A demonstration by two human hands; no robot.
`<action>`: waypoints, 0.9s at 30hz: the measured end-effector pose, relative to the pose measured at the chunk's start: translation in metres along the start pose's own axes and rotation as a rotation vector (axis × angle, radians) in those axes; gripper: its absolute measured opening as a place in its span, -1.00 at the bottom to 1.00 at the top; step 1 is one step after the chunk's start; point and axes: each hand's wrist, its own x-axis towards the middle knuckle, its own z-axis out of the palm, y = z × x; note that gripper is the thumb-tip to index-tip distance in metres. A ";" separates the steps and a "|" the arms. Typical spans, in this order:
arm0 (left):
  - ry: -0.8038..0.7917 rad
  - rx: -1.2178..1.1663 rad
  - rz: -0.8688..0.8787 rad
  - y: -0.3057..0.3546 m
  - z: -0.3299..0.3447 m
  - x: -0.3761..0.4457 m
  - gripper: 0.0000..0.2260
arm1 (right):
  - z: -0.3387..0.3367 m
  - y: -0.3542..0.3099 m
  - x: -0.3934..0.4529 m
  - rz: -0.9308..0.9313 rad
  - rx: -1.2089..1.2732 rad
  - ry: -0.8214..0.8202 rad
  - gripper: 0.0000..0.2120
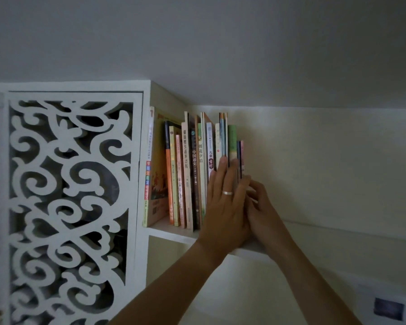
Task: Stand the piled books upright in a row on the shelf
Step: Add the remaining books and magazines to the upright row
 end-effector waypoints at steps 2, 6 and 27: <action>-0.069 0.021 0.068 -0.006 -0.007 -0.001 -0.54 | 0.000 0.004 0.001 0.020 -0.041 0.026 -0.71; -0.054 0.001 0.073 -0.013 -0.018 0.000 -0.55 | 0.000 0.008 0.001 0.075 -0.055 0.069 -0.75; 0.195 -0.058 -0.479 -0.034 -0.028 -0.025 -0.52 | 0.012 0.002 -0.009 -0.134 -0.250 0.006 -0.28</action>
